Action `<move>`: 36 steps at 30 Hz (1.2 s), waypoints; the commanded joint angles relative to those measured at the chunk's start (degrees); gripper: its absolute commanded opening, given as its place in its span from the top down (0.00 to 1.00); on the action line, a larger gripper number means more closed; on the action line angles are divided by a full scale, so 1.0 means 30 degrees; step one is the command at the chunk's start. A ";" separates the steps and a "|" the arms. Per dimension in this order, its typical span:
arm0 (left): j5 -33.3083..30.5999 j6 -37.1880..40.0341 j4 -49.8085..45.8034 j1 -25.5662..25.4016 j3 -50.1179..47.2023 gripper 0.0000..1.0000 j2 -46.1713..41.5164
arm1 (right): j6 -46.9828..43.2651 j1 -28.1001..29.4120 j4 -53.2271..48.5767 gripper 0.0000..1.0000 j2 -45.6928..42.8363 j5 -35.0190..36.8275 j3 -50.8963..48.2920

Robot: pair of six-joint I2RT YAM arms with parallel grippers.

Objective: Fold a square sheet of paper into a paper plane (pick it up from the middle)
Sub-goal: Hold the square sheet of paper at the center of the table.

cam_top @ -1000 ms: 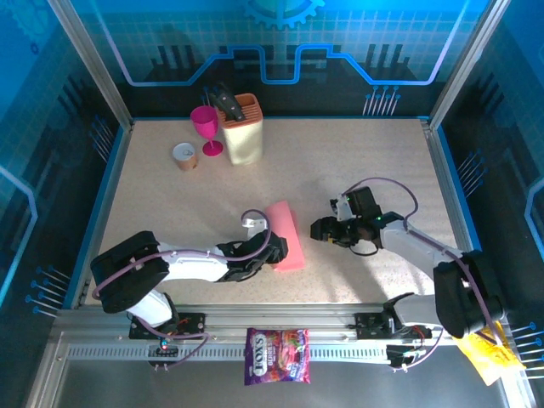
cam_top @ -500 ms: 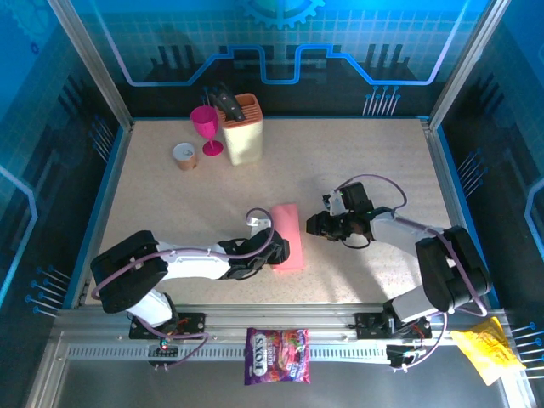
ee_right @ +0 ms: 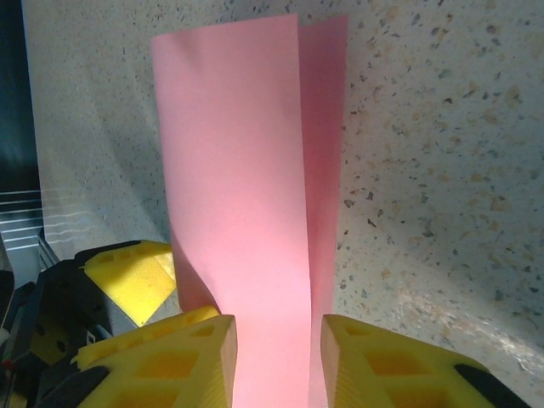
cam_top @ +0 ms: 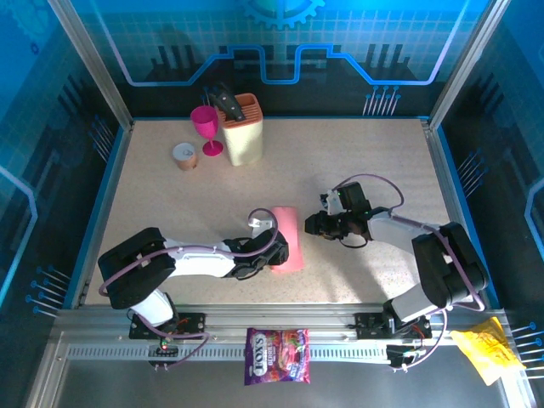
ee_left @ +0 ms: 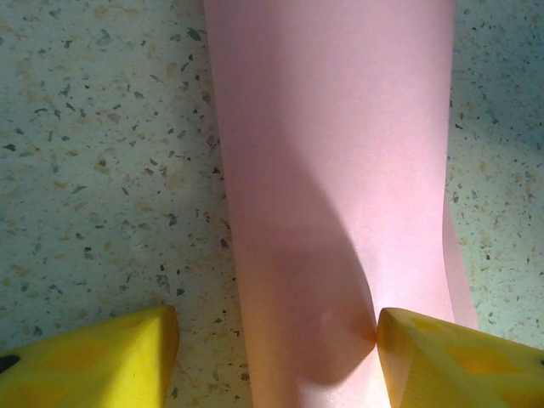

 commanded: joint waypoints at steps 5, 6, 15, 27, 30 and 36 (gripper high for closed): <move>-0.0523 -0.0550 -0.0717 0.0095 0.0425 0.35 0.0374 | -0.0006 0.0597 0.0377 0.69 0.0614 -0.0075 0.0562; -0.0509 -0.0682 -0.0632 0.0088 0.0395 0.35 0.0370 | -0.0018 0.0653 0.0392 0.70 0.0691 -0.0085 0.0595; -0.0103 -0.1548 0.0307 0.0223 0.0369 0.35 0.0162 | 0.0009 0.0869 0.0454 0.72 0.0810 -0.0078 0.0757; 0.0344 -0.1380 0.0668 0.0386 0.0657 0.34 0.0881 | 0.0046 0.1358 0.0737 0.78 0.1744 -0.0358 0.1348; 0.0483 -0.1285 0.0663 0.0369 0.0776 0.34 0.1132 | 0.0068 0.1558 0.0832 0.79 0.2056 -0.0385 0.1509; 0.0514 -0.1088 0.0654 0.0407 0.0784 0.34 0.1205 | 0.0243 0.2029 0.1171 0.81 0.2770 -0.0471 0.1779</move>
